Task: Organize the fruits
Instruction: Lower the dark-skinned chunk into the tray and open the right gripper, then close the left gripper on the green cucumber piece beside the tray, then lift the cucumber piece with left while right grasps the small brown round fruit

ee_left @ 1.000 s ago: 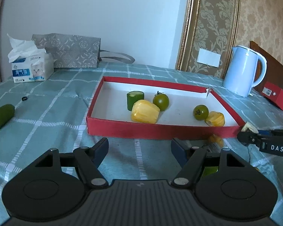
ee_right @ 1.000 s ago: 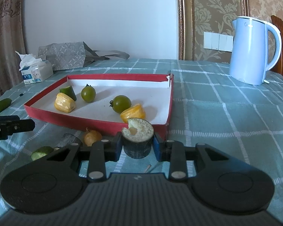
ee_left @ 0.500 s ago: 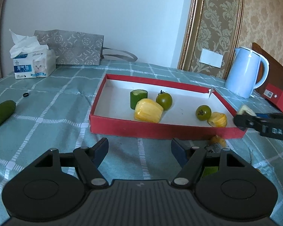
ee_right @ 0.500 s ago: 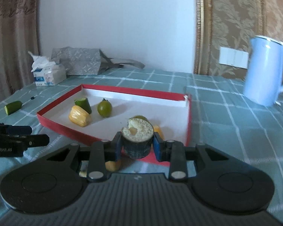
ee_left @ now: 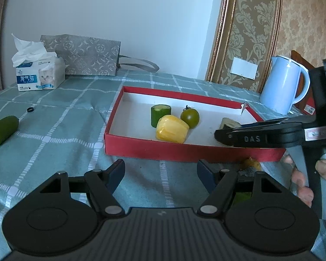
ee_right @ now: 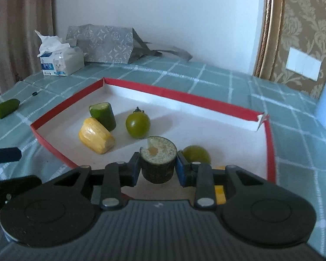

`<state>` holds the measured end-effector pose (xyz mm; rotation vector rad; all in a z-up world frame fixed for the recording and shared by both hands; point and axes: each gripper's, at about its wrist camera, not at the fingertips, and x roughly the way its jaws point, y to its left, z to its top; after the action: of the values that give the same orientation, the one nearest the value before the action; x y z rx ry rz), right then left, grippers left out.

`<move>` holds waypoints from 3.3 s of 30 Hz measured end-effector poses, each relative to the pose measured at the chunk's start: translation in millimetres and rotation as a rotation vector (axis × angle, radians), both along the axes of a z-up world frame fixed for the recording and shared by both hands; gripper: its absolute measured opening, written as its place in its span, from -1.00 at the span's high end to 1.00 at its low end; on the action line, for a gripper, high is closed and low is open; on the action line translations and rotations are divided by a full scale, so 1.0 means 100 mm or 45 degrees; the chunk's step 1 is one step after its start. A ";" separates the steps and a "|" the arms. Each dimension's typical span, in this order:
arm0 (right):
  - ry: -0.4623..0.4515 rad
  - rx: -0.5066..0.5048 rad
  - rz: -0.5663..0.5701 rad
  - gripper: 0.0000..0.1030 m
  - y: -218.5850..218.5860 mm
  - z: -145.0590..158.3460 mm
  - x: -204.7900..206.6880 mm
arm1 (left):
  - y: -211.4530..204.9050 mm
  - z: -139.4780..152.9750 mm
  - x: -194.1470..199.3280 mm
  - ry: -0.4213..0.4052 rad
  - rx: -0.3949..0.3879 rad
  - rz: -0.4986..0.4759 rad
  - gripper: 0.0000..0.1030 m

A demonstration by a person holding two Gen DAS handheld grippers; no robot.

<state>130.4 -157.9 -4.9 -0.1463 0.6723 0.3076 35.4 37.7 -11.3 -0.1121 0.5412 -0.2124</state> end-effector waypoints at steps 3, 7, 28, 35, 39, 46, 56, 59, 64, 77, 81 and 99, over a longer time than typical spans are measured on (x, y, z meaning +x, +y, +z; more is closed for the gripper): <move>-0.027 0.041 -0.026 -0.02 -0.09 0.06 -0.06 | -0.01 0.00 0.00 -0.006 0.007 -0.003 -0.42; -0.101 0.115 -0.086 -0.26 -0.32 0.25 -0.25 | -0.01 0.01 -0.01 -0.005 -0.003 -0.011 -0.42; -0.246 0.102 -0.278 -0.56 -0.91 0.16 -0.91 | -0.31 0.07 -0.26 -0.067 0.065 -0.381 -0.48; -0.232 0.107 -0.279 -0.56 -0.90 0.15 -0.90 | -0.51 0.04 -0.26 -0.041 0.137 -0.514 -0.48; -0.229 0.110 -0.281 -0.56 -0.91 0.15 -0.90 | -0.63 0.00 -0.22 -0.019 0.204 -0.570 -0.48; -0.222 0.104 -0.279 -0.57 -0.90 0.14 -0.89 | -0.66 -0.06 -0.09 0.040 0.195 -0.625 -0.38; -0.216 0.110 -0.274 -0.57 -0.89 0.13 -0.90 | -0.66 -0.09 -0.04 0.078 0.186 -0.652 0.06; -0.214 0.112 -0.274 -0.57 -0.90 0.13 -0.89 | -0.66 -0.09 -0.03 0.074 0.185 -0.632 0.21; -0.214 0.112 -0.277 -0.57 -0.90 0.13 -0.89 | -0.69 -0.10 -0.06 0.049 0.219 -0.625 0.21; -0.233 0.105 -0.282 -0.57 -1.00 0.17 -1.17 | -0.33 0.01 -0.05 -0.014 0.125 -0.380 0.21; -0.206 0.092 -0.270 -0.57 -1.03 0.12 -1.36 | -0.21 0.04 -0.02 -0.028 0.093 -0.295 0.21; -0.108 0.012 -0.063 -0.04 -0.55 -0.08 -1.69 | -0.14 0.05 -0.01 -0.025 0.046 -0.268 0.21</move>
<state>-38.1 -213.1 -12.4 -0.1329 0.5893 0.2558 34.3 24.1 -6.7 -0.0179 0.5372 -0.4086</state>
